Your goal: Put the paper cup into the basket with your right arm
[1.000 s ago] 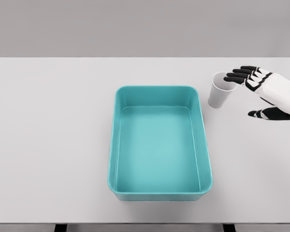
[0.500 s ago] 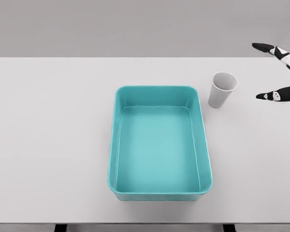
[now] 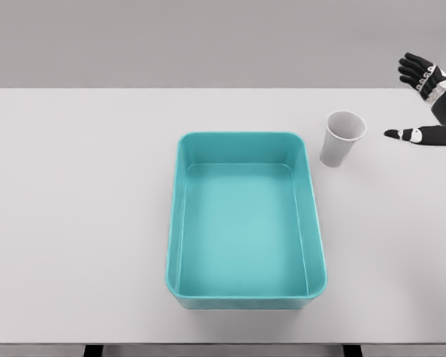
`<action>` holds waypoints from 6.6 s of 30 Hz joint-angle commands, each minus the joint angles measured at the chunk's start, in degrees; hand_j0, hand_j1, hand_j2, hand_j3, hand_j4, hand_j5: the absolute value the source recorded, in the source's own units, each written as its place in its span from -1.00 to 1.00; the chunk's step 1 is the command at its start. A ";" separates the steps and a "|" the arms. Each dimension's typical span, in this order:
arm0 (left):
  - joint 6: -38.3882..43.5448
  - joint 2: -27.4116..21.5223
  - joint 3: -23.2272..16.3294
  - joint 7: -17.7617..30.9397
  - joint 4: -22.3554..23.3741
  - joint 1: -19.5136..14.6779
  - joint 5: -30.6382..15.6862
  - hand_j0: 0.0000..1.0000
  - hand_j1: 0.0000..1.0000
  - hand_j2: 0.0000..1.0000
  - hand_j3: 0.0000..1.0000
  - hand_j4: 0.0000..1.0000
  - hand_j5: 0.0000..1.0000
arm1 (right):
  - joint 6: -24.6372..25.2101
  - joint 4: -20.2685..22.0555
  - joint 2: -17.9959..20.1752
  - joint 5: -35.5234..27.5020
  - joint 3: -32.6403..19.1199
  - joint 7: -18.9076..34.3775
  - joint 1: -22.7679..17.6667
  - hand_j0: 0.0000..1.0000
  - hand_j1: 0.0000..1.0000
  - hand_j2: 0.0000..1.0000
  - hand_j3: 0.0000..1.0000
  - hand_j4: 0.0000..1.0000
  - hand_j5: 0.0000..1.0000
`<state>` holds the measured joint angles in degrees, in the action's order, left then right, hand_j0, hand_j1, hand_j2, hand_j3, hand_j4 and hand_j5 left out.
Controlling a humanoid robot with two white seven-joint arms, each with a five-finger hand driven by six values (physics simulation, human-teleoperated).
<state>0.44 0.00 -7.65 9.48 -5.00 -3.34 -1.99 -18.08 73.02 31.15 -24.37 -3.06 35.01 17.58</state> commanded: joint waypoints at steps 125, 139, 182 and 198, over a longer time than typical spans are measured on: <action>0.00 0.00 0.01 0.01 -0.01 0.00 -0.03 1.00 1.00 1.00 1.00 1.00 1.00 | 4.90 1.86 -5.13 -3.31 4.03 -0.01 -3.07 0.13 0.13 0.13 0.13 0.13 0.13; 0.00 0.00 0.01 0.01 -0.01 0.00 -0.03 1.00 1.00 1.00 1.00 1.00 1.00 | 4.64 12.76 -4.07 -2.96 4.03 -0.01 -5.54 0.13 0.13 0.13 0.13 0.13 0.13; 0.00 0.00 0.01 0.01 -0.01 0.00 -0.03 1.00 1.00 1.00 1.00 1.00 1.00 | 1.82 28.14 -2.67 11.80 12.72 -0.01 -6.59 0.13 0.13 0.13 0.13 0.13 0.13; 0.00 0.00 0.01 0.01 -0.01 0.00 -0.03 1.00 1.00 1.00 1.00 1.00 1.00 | 1.74 28.14 -0.47 16.55 21.34 -0.01 -2.20 0.13 0.13 0.13 0.13 0.13 0.13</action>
<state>0.44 0.00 -7.65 9.48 -4.99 -3.34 -2.00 -16.45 101.13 30.52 -8.08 17.14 35.02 15.38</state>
